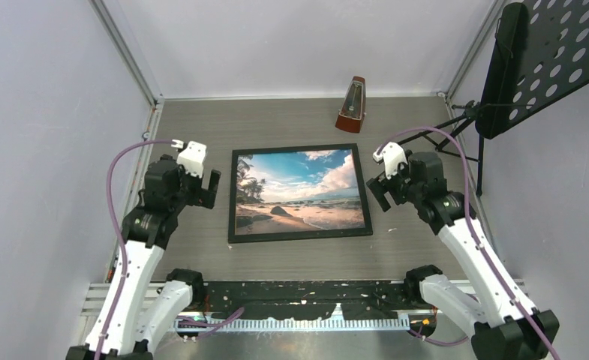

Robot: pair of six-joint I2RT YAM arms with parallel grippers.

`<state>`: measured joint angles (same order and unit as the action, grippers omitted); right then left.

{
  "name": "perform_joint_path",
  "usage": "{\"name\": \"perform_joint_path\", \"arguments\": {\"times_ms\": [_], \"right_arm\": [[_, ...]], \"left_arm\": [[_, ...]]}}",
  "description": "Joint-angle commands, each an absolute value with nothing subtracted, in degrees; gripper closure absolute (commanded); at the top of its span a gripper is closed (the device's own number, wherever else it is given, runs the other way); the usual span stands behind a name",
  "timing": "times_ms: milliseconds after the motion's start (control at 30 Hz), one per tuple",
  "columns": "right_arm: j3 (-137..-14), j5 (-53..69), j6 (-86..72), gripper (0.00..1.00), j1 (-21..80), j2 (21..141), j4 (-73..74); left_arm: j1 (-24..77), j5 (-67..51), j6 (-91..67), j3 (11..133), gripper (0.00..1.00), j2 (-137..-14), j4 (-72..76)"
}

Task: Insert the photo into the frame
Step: Reset both arms

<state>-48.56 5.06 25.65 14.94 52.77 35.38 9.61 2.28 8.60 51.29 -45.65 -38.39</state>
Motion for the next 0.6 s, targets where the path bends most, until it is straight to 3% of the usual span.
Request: {"name": "perform_joint_path", "arguments": {"times_ms": [0,233,567], "right_arm": [[-45.58,2.35,24.2,0.05,14.81,46.09,32.7],[-40.59,0.59,21.67,0.05,14.75,36.73,33.1],[-39.59,1.02,20.48,0.05,13.28,33.08,31.39]], "left_arm": [[9.16,0.26,10.33,50.79,0.0,-39.84,-39.06],[9.16,0.26,10.01,50.62,0.0,-32.57,-41.55],[8.5,-2.47,6.57,47.91,0.01,-29.09,-39.05]]}}
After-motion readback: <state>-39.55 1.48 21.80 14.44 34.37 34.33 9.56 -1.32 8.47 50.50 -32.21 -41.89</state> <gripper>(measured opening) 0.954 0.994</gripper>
